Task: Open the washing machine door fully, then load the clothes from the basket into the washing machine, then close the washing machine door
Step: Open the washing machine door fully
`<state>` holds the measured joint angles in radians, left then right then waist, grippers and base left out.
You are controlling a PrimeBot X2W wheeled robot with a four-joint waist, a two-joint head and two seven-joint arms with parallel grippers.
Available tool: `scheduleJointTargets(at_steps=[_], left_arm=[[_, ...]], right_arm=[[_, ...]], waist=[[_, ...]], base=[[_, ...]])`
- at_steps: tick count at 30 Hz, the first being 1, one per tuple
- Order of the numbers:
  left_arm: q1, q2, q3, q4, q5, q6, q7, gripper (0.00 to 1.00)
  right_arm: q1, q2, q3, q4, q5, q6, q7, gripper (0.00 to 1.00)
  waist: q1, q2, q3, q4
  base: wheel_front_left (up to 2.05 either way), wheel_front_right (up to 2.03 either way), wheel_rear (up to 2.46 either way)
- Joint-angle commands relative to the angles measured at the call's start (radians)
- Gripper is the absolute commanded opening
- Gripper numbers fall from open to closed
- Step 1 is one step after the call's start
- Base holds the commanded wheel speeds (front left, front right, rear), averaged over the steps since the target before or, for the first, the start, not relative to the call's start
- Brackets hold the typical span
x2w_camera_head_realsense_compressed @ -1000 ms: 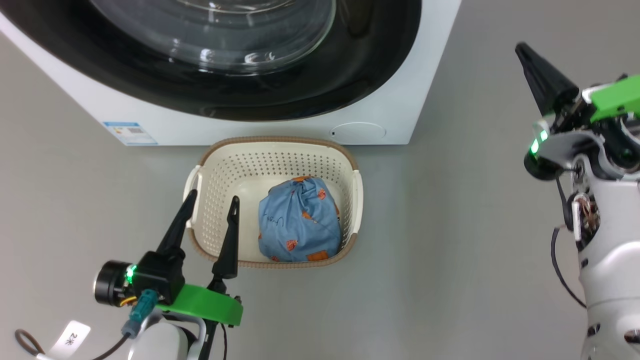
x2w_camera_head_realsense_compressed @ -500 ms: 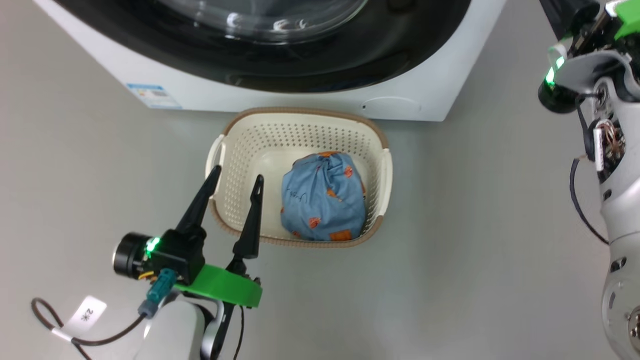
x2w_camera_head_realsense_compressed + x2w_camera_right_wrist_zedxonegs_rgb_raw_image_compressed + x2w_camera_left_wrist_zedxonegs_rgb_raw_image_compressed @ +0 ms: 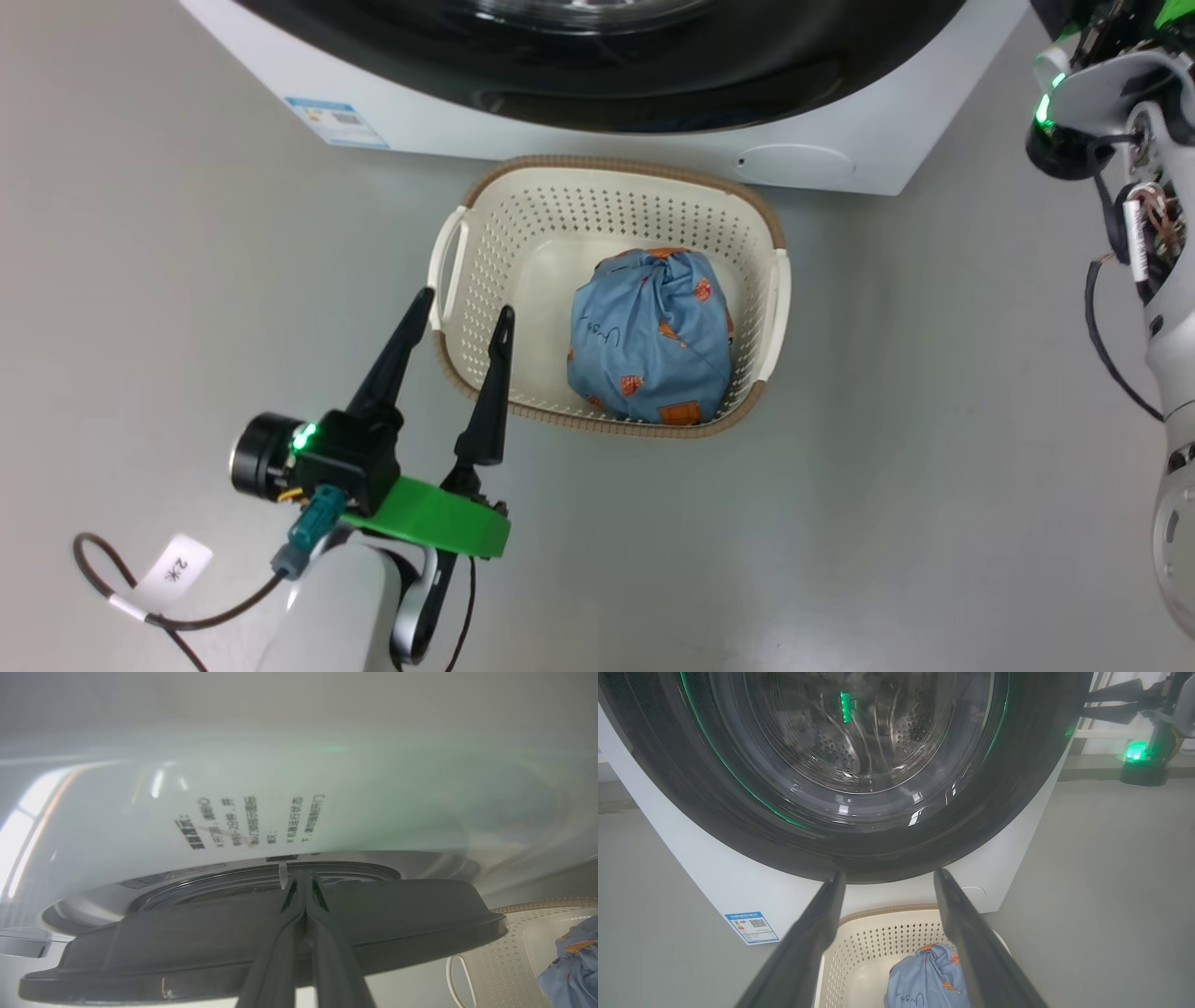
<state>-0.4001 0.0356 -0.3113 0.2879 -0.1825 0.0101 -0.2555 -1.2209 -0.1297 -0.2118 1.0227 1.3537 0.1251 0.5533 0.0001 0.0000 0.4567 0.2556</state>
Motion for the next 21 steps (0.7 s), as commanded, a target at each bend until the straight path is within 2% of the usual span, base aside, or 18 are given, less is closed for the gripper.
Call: scheduleJointTargets(at_steps=[1,21], left_arm=[[-0.022,0.015,0.023,-0.033,-0.009,0.011,-0.006,1.00],[-0.041,0.015,0.000,-0.031,-0.031,0.026,-0.006,1.00]], right_arm=[[-0.040,0.010,0.014,-0.016,-0.010,0.006,0.006,0.00],[-0.034,0.008,0.048,-0.005,-0.023,0.006,0.082,0.00]], waist=[[0.0000,0.0000,0.014,0.013],[0.0000,0.0000,0.028,0.022]], base=[[0.00,0.00,0.00],[0.00,0.00,0.00]])
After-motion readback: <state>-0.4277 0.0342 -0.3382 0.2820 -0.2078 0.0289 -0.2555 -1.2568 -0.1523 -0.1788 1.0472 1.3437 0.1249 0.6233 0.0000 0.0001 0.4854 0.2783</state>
